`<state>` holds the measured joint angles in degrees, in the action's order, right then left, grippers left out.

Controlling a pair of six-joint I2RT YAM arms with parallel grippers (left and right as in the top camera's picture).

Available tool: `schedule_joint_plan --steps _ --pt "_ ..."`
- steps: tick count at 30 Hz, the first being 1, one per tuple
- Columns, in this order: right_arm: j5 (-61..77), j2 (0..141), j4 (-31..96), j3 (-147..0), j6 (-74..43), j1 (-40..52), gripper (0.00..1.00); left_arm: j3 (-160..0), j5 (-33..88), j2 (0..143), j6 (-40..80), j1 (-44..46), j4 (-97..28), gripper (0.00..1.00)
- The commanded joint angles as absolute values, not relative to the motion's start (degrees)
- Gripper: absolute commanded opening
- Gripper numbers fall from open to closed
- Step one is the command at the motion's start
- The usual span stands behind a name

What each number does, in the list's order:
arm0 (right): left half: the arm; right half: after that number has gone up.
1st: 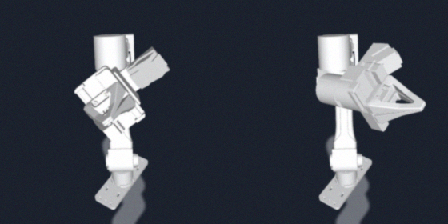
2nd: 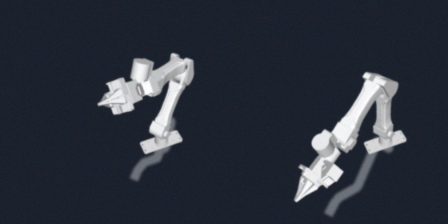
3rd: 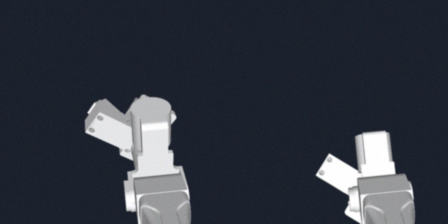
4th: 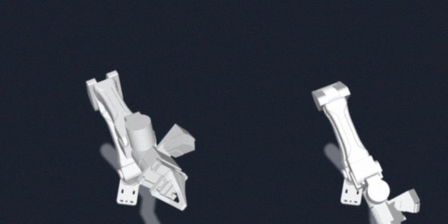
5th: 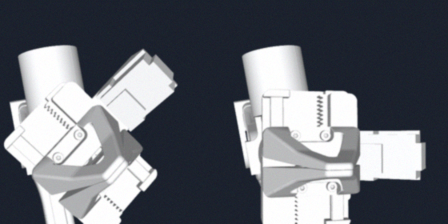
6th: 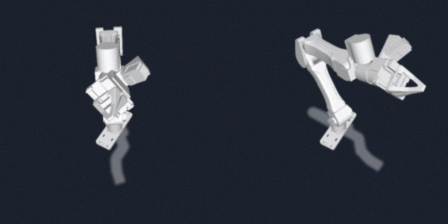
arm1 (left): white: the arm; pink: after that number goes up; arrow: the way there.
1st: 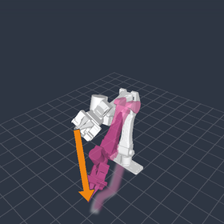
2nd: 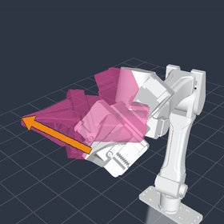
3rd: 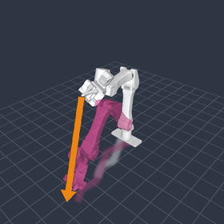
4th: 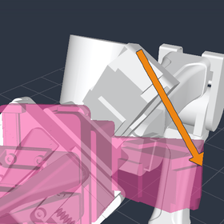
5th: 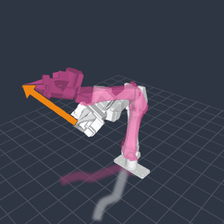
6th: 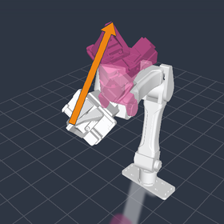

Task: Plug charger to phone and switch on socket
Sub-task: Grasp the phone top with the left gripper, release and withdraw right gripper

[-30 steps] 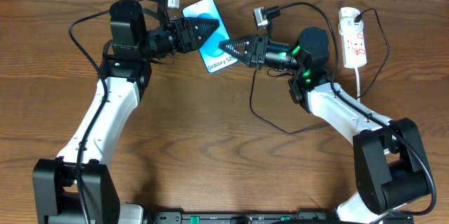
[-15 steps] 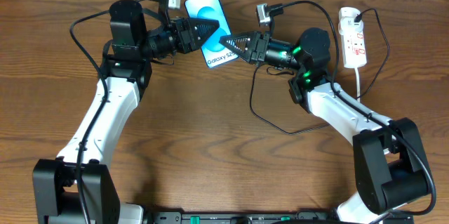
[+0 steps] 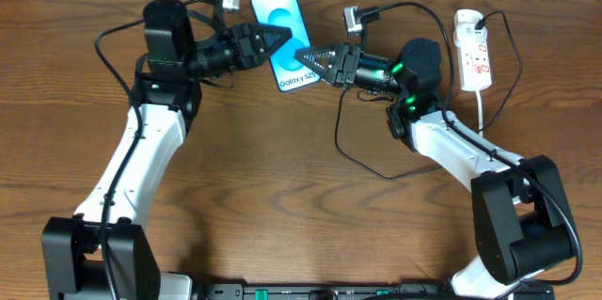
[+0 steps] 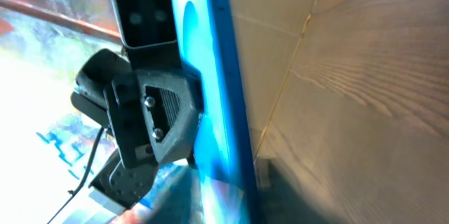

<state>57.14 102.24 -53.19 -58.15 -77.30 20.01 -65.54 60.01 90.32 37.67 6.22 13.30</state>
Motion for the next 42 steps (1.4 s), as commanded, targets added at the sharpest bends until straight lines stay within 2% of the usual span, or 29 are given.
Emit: schedule_joint_plan --steps 1,3,6,10,14,16,19,20,24,29,35,39,42 --pt "57.0 101.3 -56.9 -59.2 -77.1 19.7 0.65 -65.5 57.6 90.6 35.0 5.7 13.4 0.08" --pt "57.7 101.3 -61.0 -59.2 -77.1 19.0 0.99 -65.5 57.6 90.6 39.1 5.0 13.4 0.07" --pt "59.7 101.3 -67.0 -59.2 -78.6 16.5 0.99 -65.5 57.6 90.6 46.0 3.2 13.0 0.07" --pt "65.3 101.1 -67.0 -59.2 -80.6 12.6 0.99 -65.5 57.4 90.6 53.0 -0.4 8.5 0.07" --pt "71.4 101.1 -57.0 -59.2 -77.9 10.3 0.99 -65.5 58.4 92.0 60.1 -5.5 -4.6 0.07" --pt "72.9 101.1 -48.3 -59.2 -73.4 10.1 0.99 -65.5 64.9 95.1 60.8 -7.8 -9.2 0.07" --pt "72.9 101.1 -38.9 -59.2 -67.5 10.2 0.99 -65.5 73.8 99.6 62.6 -8.7 -9.4 0.07" --pt "72.1 101.1 -32.2 -59.2 -63.4 10.2 0.99 -65.5 76.3 101.9 63.2 -8.7 -9.4 0.07" --pt "69.3 101.1 -18.0 -59.2 -53.2 10.2 0.99 -65.5 76.8 103.5 60.6 -8.2 -8.1 0.07" --pt "58.5 101.1 -3.4 -59.2 -42.5 10.3 0.99 -65.5 81.0 102.7 59.6 -8.2 3.2 0.07" --pt "43.9 99.6 1.1 -61.0 -42.5 12.9 0.99 -65.5 82.1 102.4 59.0 -8.2 8.8 0.07" --pt "25.3 98.2 17.5 -67.0 -39.6 16.7 0.99 -65.5 82.2 102.4 58.7 -8.2 9.3 0.07" --pt "5.8 98.1 32.7 -74.3 -39.6 20.9 0.99 -65.5 83.0 102.4 58.5 -8.2 10.2 0.07"
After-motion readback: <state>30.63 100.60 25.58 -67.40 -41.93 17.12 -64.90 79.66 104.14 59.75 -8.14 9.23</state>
